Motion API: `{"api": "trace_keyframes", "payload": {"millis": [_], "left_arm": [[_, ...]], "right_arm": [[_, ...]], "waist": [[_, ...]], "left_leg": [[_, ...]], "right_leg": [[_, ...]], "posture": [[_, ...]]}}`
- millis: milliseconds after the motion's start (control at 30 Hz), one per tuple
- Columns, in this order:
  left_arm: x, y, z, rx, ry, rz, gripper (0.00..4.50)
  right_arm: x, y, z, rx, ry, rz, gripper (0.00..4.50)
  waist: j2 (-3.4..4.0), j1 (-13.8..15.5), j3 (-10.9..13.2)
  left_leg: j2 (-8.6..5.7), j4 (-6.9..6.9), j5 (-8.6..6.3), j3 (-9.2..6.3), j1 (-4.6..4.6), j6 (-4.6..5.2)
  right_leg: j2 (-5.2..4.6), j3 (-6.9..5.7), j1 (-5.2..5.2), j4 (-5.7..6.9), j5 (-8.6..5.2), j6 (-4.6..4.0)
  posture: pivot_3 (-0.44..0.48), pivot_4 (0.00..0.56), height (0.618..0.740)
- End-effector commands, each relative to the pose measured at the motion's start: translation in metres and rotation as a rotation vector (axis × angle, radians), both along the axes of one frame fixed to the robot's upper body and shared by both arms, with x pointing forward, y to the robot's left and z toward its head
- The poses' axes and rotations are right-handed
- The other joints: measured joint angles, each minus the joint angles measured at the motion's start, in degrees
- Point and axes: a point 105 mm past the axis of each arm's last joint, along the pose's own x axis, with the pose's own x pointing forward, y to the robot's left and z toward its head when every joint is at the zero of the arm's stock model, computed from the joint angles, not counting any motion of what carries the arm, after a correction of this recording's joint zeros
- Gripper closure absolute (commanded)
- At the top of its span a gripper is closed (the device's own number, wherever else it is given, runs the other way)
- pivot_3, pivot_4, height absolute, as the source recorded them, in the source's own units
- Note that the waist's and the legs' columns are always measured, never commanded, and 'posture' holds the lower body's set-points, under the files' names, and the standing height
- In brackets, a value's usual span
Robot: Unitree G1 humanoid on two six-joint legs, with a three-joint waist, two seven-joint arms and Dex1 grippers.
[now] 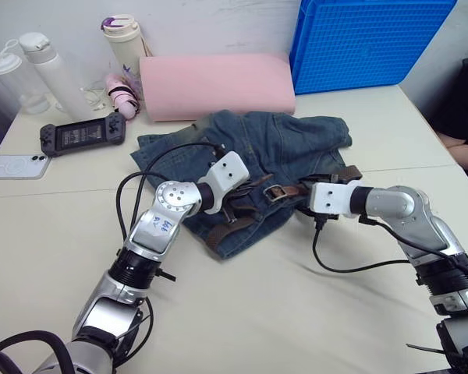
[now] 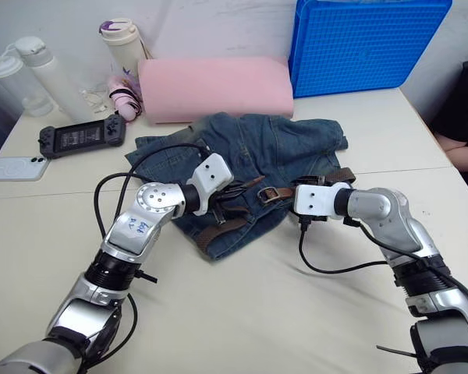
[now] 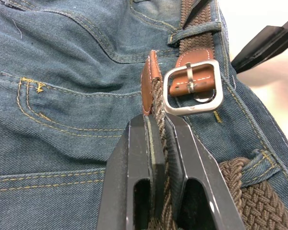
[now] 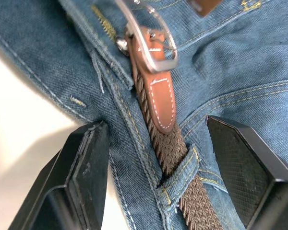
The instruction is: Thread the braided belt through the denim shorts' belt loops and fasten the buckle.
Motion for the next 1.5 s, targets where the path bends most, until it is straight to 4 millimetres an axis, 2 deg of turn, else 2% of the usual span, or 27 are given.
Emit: {"api": "trace_keyframes", "payload": {"millis": [33, 133, 267, 533, 867, 1067, 1233, 1333, 1500], "left_arm": [[-0.006, -0.005, 0.008, -0.008, -0.039, -0.017, 4.5], [-0.006, -0.006, 0.008, -0.009, -0.038, -0.019, 4.5], [-0.006, -0.008, 0.009, -0.011, -0.041, -0.019, 4.5], [-0.005, -0.007, 0.008, -0.012, -0.044, -0.012, 4.5], [-0.002, -0.003, 0.011, -0.01, -0.053, 0.001, 4.5], [-0.005, -0.006, 0.008, -0.008, -0.048, -0.007, 4.5], [-0.006, -0.007, 0.006, -0.01, -0.046, -0.009, 4.5], [-0.007, -0.009, 0.006, -0.012, -0.047, -0.013, 4.5], [-0.005, -0.006, 0.007, -0.011, -0.05, -0.005, 4.5]], "right_arm": [[0.0, 0.003, 0.023, 0.038, -0.035, 0.019, 1.1], [0.0, 0.004, 0.025, 0.048, -0.021, 0.022, 1.1], [-0.005, -0.001, 0.017, -0.015, 0.054, 0.039, 1.1], [-0.019, 0.001, 0.027, 0.019, 0.171, 0.085, 1.1], [-0.002, 0.011, 0.01, 0.027, 0.131, 0.042, 1.1], [0.008, 0.015, 0.017, 0.095, 0.135, 0.011, 1.1], [0.007, 0.013, 0.017, 0.155, 0.198, -0.013, 1.1], [0.013, 0.006, 0.013, 0.115, 0.153, -0.05, 1.1], [0.025, 0.0, 0.024, 0.123, -0.002, -0.093, 1.1]], "waist": [[0.0, 0.0, 0.0], [0.0, 0.0, 0.0], [0.0, 0.1, 0.0], [0.0, 0.1, 0.0], [-0.01, 0.1, 0.0], [-0.01, 0.1, 0.0], [-0.01, 0.0, 0.0], [0.0, 0.0, 0.0], [0.0, 0.0, 0.0]], "left_leg": [[0.0, 0.0, 0.0, 0.0, 0.0, 0.0], [-0.01, 0.0, 0.0, 0.0, 0.0, 0.0], [0.0, 0.0, 0.0, 0.0, 0.0, 0.0], [0.0, 0.0, 0.0, 0.0, 0.0, 0.0], [-0.01, 0.0, 0.0, -0.01, 0.0, 0.0], [0.0, 0.0, 0.0, 0.0, 0.0, 0.0], [-0.01, 0.01, 0.0, -0.01, 0.0, 0.0], [-0.01, 0.01, 0.0, -0.01, 0.0, 0.0], [-0.02, 0.01, 0.0, 0.0, 0.0, 0.0]], "right_leg": [[0.0, 0.0, 0.0, 0.0, 0.0, 0.0], [-0.01, 0.0, 0.0, 0.0, 0.0, 0.0], [0.0, 0.0, 0.0, 0.0, 0.0, 0.0], [0.0, -0.01, 0.0, 0.0, 0.0, 0.0], [-0.02, -0.01, -0.02, 0.01, 0.0, 0.0], [-0.01, -0.01, -0.02, 0.02, 0.0, 0.0], [-0.02, 0.0, -0.02, 0.02, 0.0, 0.0], [-0.02, 0.0, -0.03, 0.03, 0.0, 0.0], [-0.03, 0.0, -0.03, 0.03, 0.0, 0.0]], "posture": [[0.0, 0.15, 0.74], [0.0, 0.15, 0.74], [0.0, 0.15, 0.74], [0.0, 0.15, 0.74], [0.0, 0.15, 0.74], [0.0, 0.15, 0.74], [0.0, 0.15, 0.74], [0.0, 0.15, 0.74], [0.0, 0.15, 0.74]]}}
